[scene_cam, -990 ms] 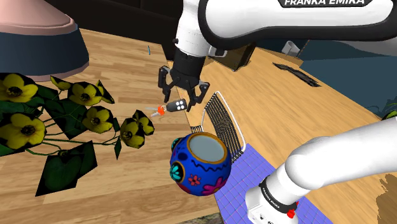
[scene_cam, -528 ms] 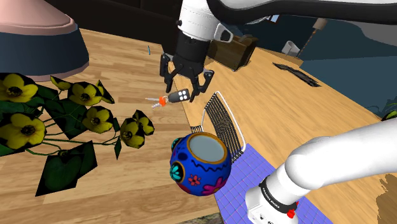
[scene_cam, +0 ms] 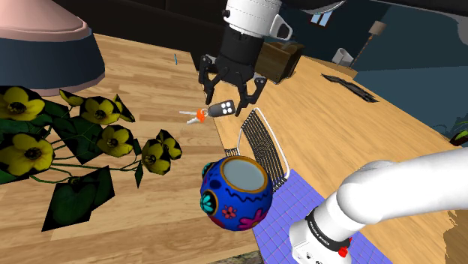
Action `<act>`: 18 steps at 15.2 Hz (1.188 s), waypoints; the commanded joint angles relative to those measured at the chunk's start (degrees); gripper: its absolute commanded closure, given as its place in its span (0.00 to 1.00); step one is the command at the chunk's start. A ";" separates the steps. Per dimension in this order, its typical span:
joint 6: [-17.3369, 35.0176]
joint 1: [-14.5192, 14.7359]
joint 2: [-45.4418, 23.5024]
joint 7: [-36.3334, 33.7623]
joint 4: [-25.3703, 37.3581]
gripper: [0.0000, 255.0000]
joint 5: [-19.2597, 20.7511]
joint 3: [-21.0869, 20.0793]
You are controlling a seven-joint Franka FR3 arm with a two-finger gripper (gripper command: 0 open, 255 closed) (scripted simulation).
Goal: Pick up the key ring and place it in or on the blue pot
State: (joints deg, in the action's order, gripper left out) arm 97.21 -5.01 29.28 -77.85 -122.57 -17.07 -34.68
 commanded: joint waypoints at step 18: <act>-7.75 11.80 28.01 -0.02 -20.74 1.00 -8.14 5.29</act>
State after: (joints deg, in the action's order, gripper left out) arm 88.77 6.67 57.18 -77.85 -142.56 -24.88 -29.01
